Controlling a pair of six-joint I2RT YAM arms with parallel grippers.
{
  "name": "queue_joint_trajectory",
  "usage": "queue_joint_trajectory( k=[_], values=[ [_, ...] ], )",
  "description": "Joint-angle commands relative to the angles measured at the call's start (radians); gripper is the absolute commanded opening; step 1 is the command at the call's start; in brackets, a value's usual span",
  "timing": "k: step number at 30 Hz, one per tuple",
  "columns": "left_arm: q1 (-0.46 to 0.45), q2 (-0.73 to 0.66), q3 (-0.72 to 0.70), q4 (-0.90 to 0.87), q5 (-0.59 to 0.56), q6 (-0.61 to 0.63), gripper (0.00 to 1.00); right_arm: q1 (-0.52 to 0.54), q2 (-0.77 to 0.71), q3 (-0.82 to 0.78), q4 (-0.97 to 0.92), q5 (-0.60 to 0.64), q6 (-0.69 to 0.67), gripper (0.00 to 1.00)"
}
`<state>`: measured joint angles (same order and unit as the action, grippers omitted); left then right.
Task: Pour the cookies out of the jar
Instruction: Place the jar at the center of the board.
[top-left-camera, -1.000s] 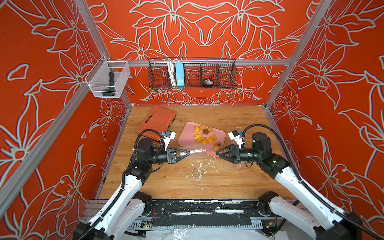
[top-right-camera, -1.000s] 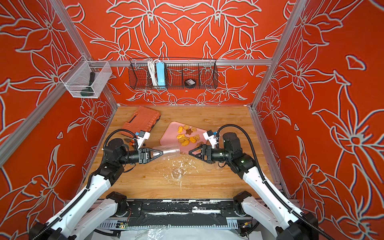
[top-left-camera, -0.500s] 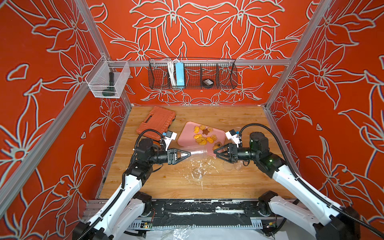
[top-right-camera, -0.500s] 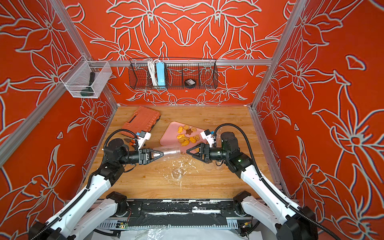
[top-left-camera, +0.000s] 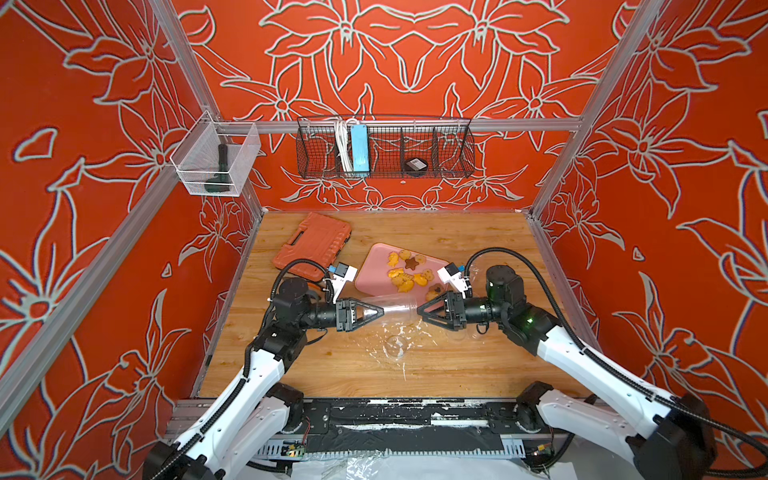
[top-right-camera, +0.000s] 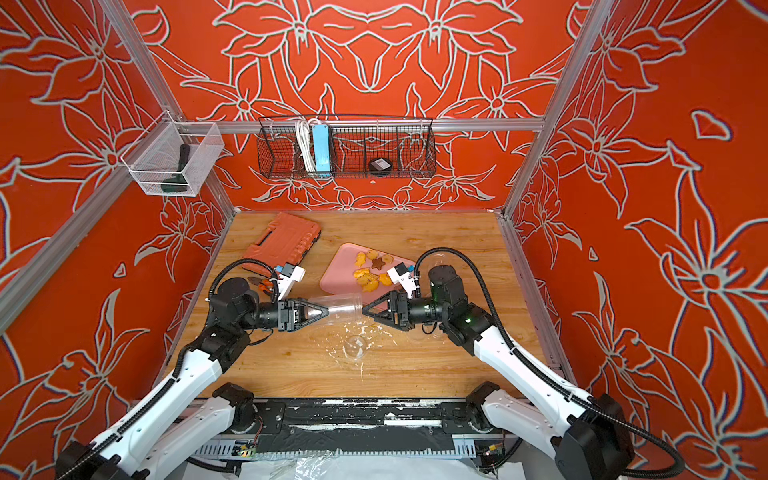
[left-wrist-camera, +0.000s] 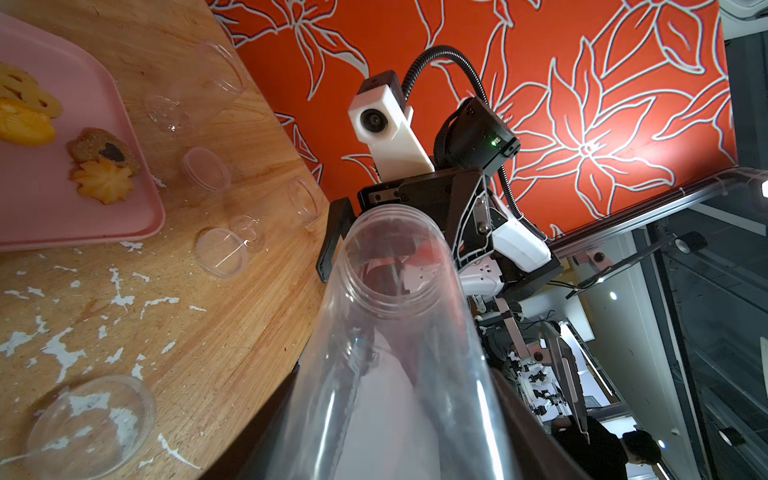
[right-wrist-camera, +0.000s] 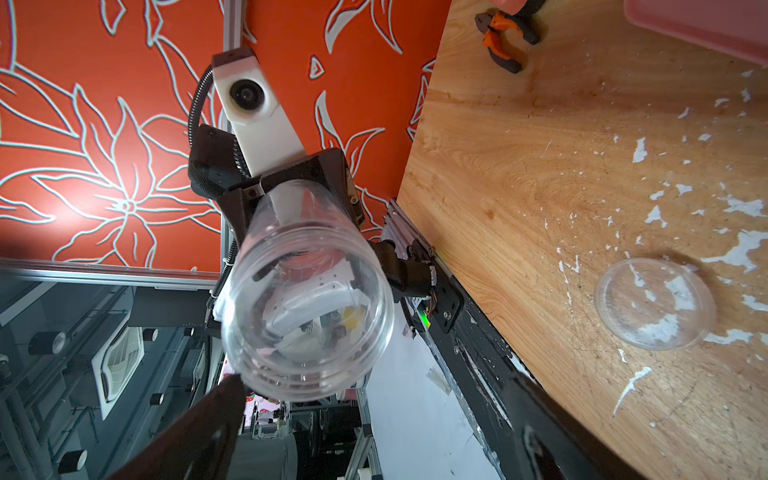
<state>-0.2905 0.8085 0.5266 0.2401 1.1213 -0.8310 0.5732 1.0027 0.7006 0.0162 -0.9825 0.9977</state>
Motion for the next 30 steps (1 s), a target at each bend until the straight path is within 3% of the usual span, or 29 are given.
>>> queue_joint_trajectory(
  k=[1,10,16,30],
  values=[
    [-0.018,0.003,-0.007,0.051,0.023,-0.014,0.61,0.022,0.015,0.026,0.045,0.005,0.007,0.99],
    [-0.024,-0.009,0.004,0.034,0.000,0.000,0.61,0.040,0.012,0.049,0.030,0.057,-0.005,0.97],
    [-0.026,-0.005,0.001,0.051,0.011,-0.013,0.61,0.040,0.034,0.056,0.097,0.023,0.044,0.96],
    [-0.050,-0.005,-0.019,0.077,0.003,-0.028,0.62,0.094,0.114,0.098,0.215,0.021,0.111,0.85]
  ],
)
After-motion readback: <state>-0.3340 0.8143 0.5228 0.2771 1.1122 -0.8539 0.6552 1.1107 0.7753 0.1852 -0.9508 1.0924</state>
